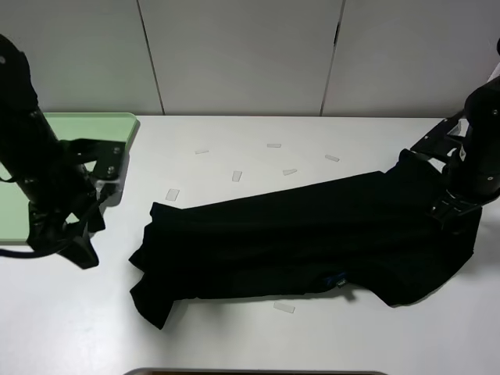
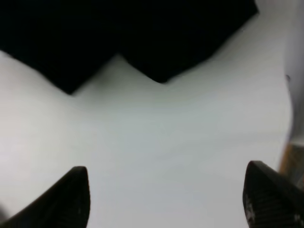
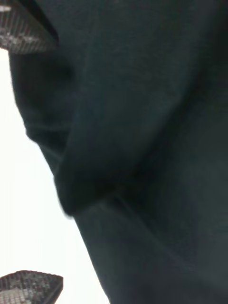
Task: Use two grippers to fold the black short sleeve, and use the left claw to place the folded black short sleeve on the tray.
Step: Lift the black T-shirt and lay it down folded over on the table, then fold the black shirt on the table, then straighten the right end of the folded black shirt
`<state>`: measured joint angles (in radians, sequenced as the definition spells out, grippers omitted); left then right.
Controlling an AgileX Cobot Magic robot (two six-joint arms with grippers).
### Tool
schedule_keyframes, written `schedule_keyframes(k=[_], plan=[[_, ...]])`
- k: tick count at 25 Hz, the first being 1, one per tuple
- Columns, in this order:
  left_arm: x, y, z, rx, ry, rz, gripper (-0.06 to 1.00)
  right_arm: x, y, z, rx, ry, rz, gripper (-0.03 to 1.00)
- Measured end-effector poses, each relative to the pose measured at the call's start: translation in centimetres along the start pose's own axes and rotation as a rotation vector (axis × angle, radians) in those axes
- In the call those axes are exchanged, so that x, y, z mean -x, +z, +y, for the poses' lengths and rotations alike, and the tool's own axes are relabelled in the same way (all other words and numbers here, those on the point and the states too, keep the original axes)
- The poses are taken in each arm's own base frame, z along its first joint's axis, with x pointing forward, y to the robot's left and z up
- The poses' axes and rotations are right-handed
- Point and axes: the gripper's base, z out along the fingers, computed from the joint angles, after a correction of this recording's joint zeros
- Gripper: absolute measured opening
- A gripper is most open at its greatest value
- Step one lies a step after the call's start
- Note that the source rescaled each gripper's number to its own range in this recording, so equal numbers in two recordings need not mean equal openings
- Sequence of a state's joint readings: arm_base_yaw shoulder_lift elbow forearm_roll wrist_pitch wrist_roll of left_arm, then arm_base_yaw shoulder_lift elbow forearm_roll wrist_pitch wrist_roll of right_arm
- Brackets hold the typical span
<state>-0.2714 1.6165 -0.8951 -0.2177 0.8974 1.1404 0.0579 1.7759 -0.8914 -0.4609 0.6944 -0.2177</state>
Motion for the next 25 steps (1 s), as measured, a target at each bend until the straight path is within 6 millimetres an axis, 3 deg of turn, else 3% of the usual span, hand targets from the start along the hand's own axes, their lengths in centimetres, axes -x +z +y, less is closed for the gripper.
schedule_keyframes(k=[6, 11, 19, 25], plan=[[2.8, -5.4, 0.7, 0.201, -0.094, -0.265, 0.66, 0.5, -4.2, -0.8, -0.038, 0.167, -0.247, 1.00], [4.0, -9.2, -0.1, 0.292, -0.154, -0.453, 0.66, 0.4, -8.0, -1.4, -0.048, 0.351, -0.453, 1.00], [3.2, -13.8, -3.1, 0.423, -0.237, -0.636, 0.66, -1.1, -14.6, -1.7, -0.044, 0.530, -0.776, 1.00], [1.5, -18.1, -7.5, 0.558, -0.196, -0.783, 0.66, -3.6, -19.1, -1.3, -0.030, 0.619, -0.947, 1.00]])
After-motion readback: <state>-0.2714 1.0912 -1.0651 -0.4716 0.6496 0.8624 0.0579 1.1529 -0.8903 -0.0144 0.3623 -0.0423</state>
